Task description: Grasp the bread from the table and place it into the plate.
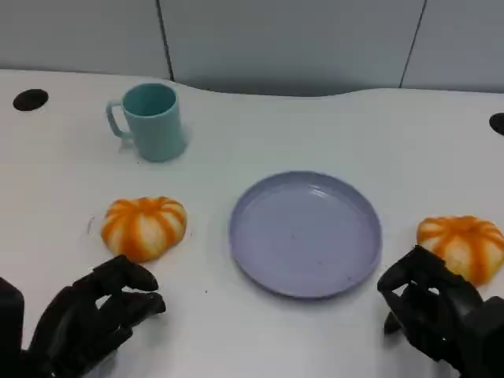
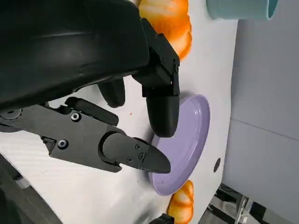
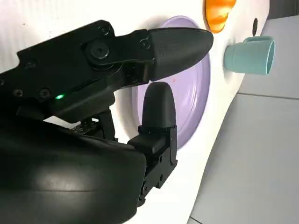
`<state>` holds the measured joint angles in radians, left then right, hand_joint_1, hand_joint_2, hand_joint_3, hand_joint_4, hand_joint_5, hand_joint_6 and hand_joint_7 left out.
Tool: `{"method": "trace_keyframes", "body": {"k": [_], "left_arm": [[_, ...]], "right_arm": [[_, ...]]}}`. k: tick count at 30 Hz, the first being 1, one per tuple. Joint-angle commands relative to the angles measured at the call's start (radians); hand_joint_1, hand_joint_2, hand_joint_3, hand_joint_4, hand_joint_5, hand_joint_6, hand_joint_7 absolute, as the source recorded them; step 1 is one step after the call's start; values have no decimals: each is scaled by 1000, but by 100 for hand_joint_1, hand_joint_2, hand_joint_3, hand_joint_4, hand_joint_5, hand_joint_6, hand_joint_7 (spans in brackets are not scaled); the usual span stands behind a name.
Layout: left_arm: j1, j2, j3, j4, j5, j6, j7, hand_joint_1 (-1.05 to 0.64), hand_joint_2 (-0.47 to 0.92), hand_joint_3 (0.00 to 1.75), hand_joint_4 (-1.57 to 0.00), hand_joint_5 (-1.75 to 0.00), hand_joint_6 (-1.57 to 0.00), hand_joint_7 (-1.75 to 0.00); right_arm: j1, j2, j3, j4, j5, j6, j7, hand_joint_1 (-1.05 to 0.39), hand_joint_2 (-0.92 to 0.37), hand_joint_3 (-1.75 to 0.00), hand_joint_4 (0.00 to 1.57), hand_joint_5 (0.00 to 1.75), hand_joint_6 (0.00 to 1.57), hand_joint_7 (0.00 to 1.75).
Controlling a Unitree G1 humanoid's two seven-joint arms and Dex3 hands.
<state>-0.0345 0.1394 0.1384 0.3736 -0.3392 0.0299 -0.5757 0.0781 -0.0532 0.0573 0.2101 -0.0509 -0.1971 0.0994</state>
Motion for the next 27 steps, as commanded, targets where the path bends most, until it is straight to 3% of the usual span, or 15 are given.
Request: {"method": "trace_keyframes", "body": {"k": [1, 11, 15, 20, 21, 22, 24, 27], "left_arm": [[6, 11, 7, 6, -2, 14, 4, -40, 91, 1, -49, -175, -48, -149], [21, 21, -21, -77, 126, -173, 75, -36, 92, 4, -50, -174, -49, -147], [-51, 89, -55, -144, 403, -456, 235, -35, 92, 9, -43, -172, -41, -146], [-73, 128, -80, -139, 513, -516, 318, -38, 92, 11, -36, -175, -32, -151], [-112, 205, -110, -167, 686, -506, 365, -41, 92, 11, -29, -161, -29, -137], [-141, 262, -133, -189, 818, -498, 402, -48, 92, 7, -22, -120, -34, -87], [-193, 341, -176, -215, 1006, -458, 429, -57, 91, 2, -17, -57, -41, -22], [-226, 365, -213, -208, 1097, -419, 450, -62, 87, 0, -11, -23, -34, -2]], "right_arm": [[-1, -14, -9, -1, 0, -15, -1, -26, -92, -35, 57, 175, 38, 175], [7, -4, -2, -20, -5, 12, -11, -26, -92, -35, 57, 175, 37, 175], [-1, 5, 1, -1, -6, -11, -15, -25, -92, -35, 57, 175, 37, 175], [-4, 6, 3, 5, -10, -20, -17, -26, -92, -35, 57, 175, 38, 175], [-3, 9, 5, 3, -9, -16, -17, -25, -92, -35, 57, 175, 38, 175], [-3, 11, 7, 1, -9, -13, -16, -25, -92, -35, 57, 175, 38, 175], [-3, 12, 9, 4, -8, -20, -13, -24, -92, -36, 57, 175, 38, 175], [0, 17, 11, -7, -13, -3, -21, -24, -92, -36, 56, 175, 38, 175]]}}
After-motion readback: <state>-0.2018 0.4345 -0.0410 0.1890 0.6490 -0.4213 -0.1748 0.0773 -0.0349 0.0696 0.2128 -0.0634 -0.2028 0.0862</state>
